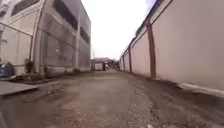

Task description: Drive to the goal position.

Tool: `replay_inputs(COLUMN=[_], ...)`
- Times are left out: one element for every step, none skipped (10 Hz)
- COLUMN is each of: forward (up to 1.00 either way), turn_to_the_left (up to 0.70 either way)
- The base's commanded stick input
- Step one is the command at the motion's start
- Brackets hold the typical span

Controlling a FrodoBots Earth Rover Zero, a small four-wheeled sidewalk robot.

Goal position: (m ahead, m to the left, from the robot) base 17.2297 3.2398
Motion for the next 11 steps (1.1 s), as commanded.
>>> replay_inputs(forward=[0.7,0.7,0.7,0.7,0.7,0.7,0.7,0.7,0.7,0.7,0.7], turn_to_the_left=[0.0,0.0,0.0,0.0,0.0,0.0,0.0,0.0,0.0,0.0,0.0])
